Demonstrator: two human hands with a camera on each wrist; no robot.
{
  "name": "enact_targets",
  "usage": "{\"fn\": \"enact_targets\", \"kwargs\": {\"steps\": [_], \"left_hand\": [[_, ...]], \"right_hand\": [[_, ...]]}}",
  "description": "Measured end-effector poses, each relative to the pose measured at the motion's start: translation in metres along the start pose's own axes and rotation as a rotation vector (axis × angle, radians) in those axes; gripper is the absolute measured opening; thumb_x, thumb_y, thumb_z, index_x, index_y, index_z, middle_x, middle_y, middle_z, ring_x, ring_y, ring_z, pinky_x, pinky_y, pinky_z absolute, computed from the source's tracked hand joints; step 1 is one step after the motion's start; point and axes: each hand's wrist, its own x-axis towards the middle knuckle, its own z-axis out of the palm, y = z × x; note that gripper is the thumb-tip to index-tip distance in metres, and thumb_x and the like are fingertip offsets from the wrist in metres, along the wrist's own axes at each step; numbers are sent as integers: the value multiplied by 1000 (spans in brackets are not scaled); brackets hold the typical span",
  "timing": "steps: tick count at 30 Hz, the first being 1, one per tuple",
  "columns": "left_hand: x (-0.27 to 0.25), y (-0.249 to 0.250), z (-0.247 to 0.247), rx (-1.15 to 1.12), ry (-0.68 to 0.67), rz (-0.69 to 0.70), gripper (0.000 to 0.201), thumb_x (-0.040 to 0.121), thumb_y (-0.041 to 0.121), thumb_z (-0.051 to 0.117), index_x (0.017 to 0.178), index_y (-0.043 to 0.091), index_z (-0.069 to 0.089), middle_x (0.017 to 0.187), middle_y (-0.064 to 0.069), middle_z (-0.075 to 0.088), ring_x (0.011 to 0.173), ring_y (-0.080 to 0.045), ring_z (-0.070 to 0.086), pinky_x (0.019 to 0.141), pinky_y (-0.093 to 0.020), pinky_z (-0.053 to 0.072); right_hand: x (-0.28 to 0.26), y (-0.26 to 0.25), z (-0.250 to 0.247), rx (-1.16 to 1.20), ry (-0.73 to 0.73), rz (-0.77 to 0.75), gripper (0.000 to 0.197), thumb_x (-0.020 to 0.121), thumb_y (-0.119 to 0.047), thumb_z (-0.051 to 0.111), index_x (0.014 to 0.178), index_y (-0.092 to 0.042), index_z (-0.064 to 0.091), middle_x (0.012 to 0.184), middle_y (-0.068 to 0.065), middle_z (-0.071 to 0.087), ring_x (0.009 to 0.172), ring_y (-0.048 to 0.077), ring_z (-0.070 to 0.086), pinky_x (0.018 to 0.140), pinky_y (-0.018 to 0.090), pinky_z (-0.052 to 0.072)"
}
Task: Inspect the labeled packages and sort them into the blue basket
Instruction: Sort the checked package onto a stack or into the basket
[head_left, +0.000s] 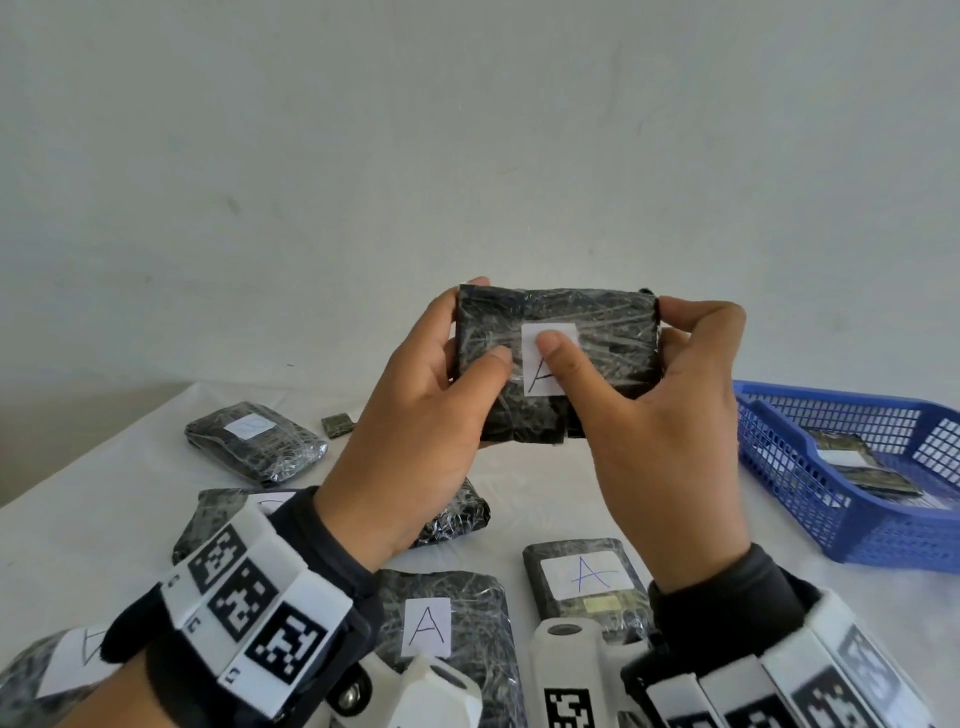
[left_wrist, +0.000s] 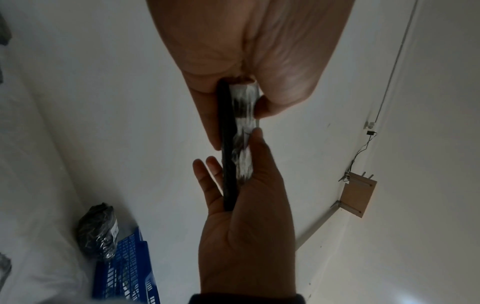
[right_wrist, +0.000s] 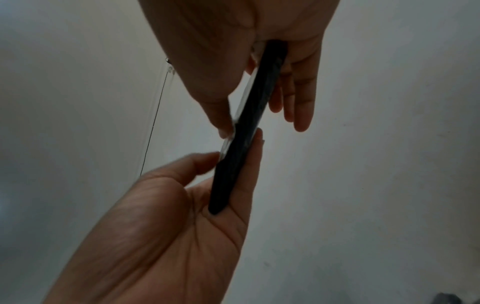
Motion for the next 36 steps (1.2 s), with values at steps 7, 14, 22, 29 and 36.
{"fn": "enact_targets", "kwargs": {"steps": [7,14,22,29,36], "left_hand": [[3,0,-5,-21,11,-15,37,107,4,44,127,31,61,109,-1,79,103,-14,75,82,-29,62],[5,2,-12,-42,46,-51,37,105,5,47,124,30,66,98,2,80,89,-10,76,66,-25,61],[7,-7,-10,22,146,-25,70,100,11,59,160,30,29,108,8,78,99,-12,73,80,-28,61],[3,-7,-6,64,87,-48,56,104,8,53,150,38,40,110,13,78,100,-8,75,80,-25,61],[3,-6,-5,73,86,-34,80,100,21,61,164,35,16,125,13,73,112,-11,72,89,-30,61]], "right_hand": [[4,3,-1,208,-33,36,29,93,-32,71,108,-31,45,95,13,74,86,40,72,76,59,60],[11,-2,-13,484,-65,221,19,103,-2,58,109,-19,61,91,15,77,80,25,71,82,50,61],[13,5,-8,341,-19,139,32,97,-2,69,123,-20,64,102,4,79,93,13,78,89,34,63],[4,6,-1,77,-6,31,47,87,-24,84,127,-32,59,103,-14,77,98,5,76,90,35,62],[1,1,2,-17,20,-21,61,87,-41,82,140,-21,61,118,-13,74,109,7,72,97,35,59]]}}
